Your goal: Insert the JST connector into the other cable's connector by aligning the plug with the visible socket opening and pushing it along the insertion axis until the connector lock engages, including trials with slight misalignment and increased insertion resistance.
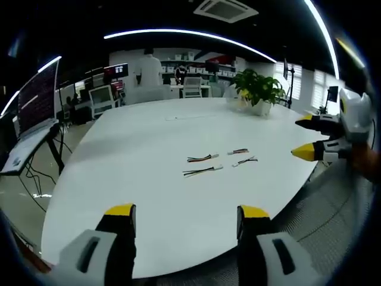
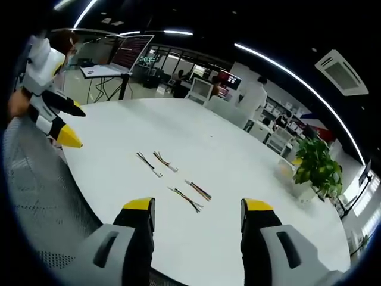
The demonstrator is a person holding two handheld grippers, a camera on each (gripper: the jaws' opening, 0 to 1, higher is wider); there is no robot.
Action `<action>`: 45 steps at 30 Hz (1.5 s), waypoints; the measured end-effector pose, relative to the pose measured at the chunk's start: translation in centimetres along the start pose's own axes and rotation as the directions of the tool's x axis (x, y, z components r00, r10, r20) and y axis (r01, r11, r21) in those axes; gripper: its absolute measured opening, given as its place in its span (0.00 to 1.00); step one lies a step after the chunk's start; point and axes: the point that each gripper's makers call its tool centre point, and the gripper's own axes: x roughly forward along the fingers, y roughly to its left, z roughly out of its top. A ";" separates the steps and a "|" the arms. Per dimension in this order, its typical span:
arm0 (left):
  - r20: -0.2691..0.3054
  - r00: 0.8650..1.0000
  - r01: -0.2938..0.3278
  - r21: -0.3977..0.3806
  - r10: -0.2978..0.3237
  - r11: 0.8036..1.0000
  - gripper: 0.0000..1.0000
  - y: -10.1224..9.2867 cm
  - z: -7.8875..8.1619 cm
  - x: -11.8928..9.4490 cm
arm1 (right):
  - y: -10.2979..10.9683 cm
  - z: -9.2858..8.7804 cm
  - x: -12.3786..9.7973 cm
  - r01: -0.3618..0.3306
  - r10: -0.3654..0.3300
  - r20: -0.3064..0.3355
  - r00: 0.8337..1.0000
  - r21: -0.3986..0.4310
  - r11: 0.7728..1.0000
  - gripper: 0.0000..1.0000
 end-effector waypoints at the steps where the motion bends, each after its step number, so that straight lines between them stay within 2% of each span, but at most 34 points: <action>1: 0.003 1.000 0.001 -0.002 -0.001 1.000 0.66 0.0 0.0 0.0 | 0.0 0.0 0.0 0.000 0.000 0.001 1.000 -0.001 1.000 0.56; 45: 0.002 1.000 0.004 0.009 -0.004 1.000 0.64 -0.1 0.1 0.0 | 0.1 -0.2 0.2 -0.009 0.009 -0.016 1.000 -0.027 1.000 0.54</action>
